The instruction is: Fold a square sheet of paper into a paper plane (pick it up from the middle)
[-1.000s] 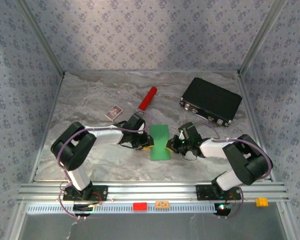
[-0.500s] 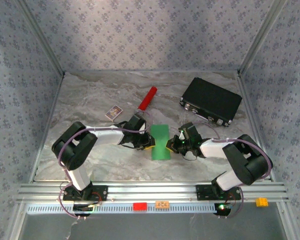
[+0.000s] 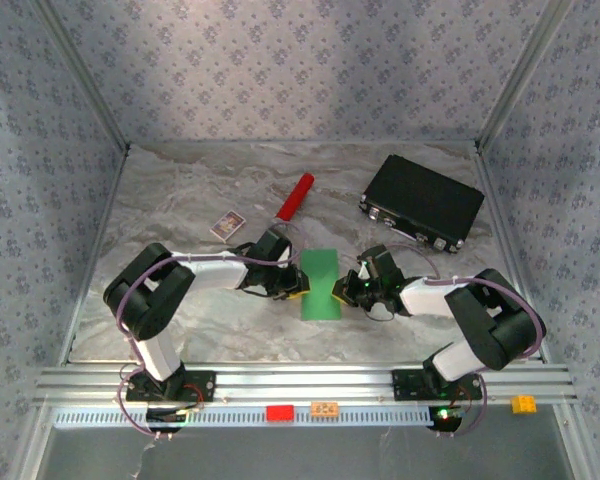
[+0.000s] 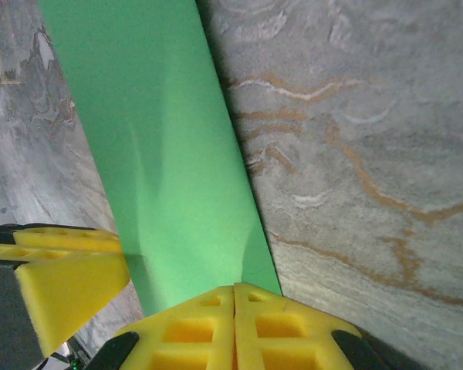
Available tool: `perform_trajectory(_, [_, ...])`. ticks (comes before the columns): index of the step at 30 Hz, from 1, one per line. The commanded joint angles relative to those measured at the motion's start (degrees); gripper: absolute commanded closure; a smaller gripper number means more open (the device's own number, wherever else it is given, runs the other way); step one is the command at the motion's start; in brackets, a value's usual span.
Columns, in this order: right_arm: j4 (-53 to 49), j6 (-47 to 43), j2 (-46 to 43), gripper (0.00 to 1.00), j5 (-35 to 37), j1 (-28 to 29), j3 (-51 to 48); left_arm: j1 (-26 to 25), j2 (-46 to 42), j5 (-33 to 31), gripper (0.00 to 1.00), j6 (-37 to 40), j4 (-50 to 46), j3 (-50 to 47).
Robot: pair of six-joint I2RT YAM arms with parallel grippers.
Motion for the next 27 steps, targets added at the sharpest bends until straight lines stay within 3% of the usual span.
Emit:
perform_trajectory(1, [-3.9, 0.6, 1.2, 0.90, 1.3, 0.1, -1.4, 0.3, 0.0, -1.5, 0.76, 0.5, -3.5, 0.2])
perform_trajectory(16, [-3.2, 0.2, 0.9, 0.89, 0.9, 0.0, -1.3, 0.4, -2.6, -2.2, 0.96, 0.9, -1.9, -1.1])
perform_trajectory(27, [-8.4, -6.3, -7.8, 0.69, 3.0, 0.5, 0.7, 1.2, -5.6, -0.4, 1.00, -0.4, -1.4, -2.2])
